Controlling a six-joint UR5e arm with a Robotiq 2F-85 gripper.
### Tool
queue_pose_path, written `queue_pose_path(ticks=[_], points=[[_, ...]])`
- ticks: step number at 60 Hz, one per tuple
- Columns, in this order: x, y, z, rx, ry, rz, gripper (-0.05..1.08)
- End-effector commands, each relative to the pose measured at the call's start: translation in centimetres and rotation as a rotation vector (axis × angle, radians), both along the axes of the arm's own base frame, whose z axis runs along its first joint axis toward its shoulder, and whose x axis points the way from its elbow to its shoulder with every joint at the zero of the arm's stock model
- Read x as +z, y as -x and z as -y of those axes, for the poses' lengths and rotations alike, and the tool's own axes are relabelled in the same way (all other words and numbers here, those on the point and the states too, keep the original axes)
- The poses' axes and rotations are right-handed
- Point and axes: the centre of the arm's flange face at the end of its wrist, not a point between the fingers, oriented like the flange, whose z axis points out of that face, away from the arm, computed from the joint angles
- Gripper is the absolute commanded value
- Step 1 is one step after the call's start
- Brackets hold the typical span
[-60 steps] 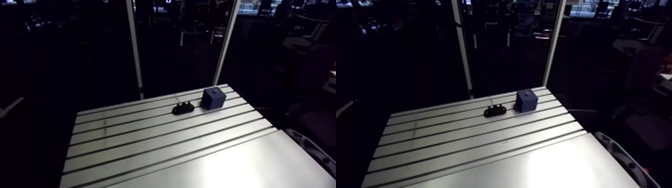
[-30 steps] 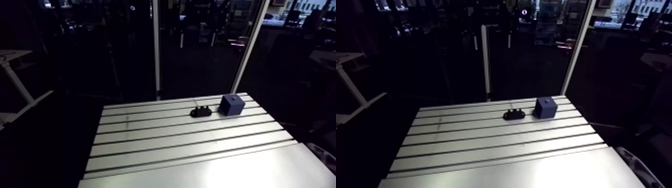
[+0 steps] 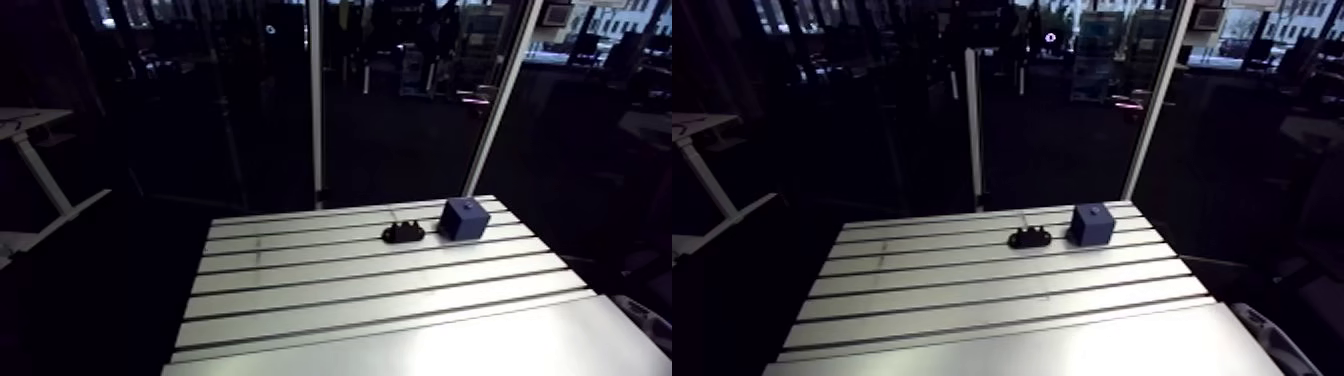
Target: Pick up the M10 bolt and insert it into the hole until fully seated.
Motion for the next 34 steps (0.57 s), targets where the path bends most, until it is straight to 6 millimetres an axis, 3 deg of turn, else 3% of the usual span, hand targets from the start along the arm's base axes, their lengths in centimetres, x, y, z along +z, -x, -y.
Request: queue_pose_path(ticks=[1,34], points=[[0.55,-0.7,0.09,0.0,-0.008,-0.001,0.01],[0.78,-0.76,0.0,0.001,-0.01,-0.003,0.01]])
